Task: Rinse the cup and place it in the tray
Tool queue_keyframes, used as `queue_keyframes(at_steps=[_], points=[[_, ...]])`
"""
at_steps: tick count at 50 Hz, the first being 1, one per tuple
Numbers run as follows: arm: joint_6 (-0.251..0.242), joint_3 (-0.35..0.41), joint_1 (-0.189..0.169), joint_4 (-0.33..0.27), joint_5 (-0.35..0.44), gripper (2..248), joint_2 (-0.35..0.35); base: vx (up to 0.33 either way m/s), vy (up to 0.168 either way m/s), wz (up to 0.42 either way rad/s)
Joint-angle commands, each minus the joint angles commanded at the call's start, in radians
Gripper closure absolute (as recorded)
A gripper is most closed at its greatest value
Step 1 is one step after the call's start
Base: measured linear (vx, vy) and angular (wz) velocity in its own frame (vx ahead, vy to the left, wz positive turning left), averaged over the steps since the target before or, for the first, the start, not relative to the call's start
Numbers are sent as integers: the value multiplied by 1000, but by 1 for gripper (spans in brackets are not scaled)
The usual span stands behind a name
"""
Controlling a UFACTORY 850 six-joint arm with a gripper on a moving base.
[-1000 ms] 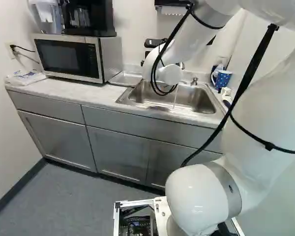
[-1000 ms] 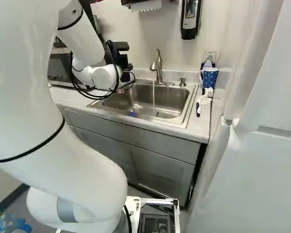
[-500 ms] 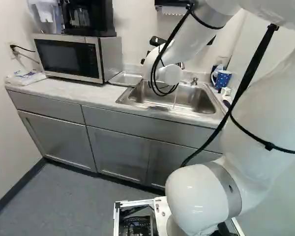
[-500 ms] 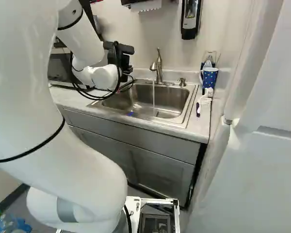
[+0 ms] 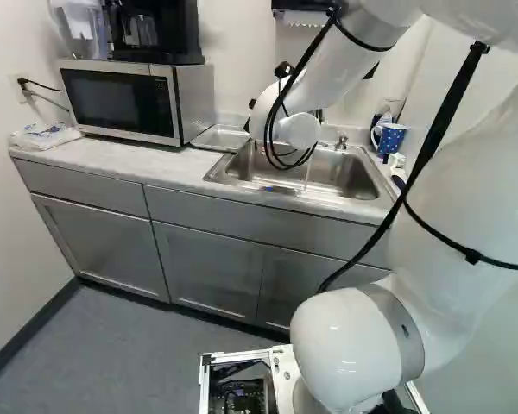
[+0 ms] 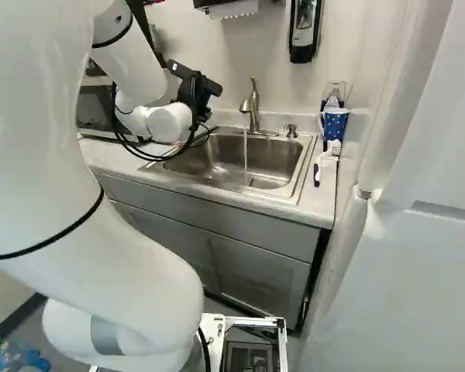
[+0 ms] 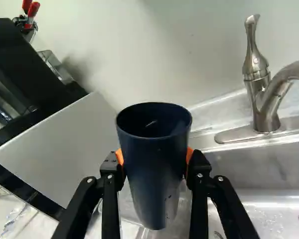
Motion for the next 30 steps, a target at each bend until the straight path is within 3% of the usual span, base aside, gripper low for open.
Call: queue_keyframes(at_steps=[30], points=[[315, 0, 0, 0, 0, 124, 0, 0, 0, 0]])
